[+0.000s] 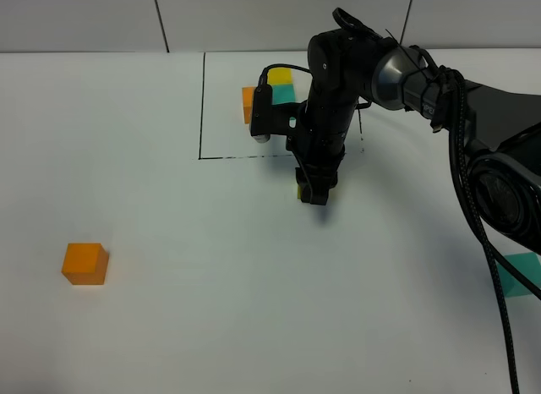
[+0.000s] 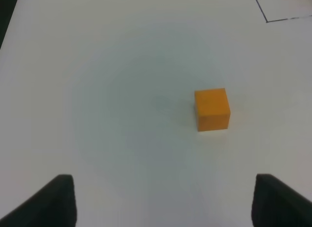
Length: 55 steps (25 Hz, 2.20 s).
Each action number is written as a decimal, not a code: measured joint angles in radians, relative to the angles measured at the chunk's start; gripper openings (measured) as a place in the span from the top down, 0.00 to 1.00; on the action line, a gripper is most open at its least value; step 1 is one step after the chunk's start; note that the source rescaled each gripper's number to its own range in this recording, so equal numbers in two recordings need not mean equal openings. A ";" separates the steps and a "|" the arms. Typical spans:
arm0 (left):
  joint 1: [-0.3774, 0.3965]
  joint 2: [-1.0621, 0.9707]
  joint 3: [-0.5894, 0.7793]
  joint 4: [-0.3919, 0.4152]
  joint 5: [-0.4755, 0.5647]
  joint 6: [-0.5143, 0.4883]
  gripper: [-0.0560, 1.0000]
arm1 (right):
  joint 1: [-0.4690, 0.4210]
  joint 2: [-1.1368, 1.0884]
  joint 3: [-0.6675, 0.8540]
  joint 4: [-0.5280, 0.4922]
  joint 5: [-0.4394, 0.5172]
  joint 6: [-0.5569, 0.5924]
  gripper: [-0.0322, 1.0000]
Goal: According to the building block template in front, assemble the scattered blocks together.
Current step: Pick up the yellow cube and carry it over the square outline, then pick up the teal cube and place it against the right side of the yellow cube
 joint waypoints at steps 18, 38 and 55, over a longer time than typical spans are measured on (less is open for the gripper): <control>0.000 0.000 0.000 0.000 0.000 0.001 0.26 | 0.000 0.000 0.000 -0.025 -0.028 0.005 0.86; 0.000 0.000 0.000 0.000 0.000 0.001 0.26 | -0.057 -0.306 0.149 -0.145 0.006 0.610 0.19; 0.000 0.000 0.000 0.000 0.000 0.001 0.26 | -0.413 -1.063 1.242 -0.145 -0.403 1.017 0.18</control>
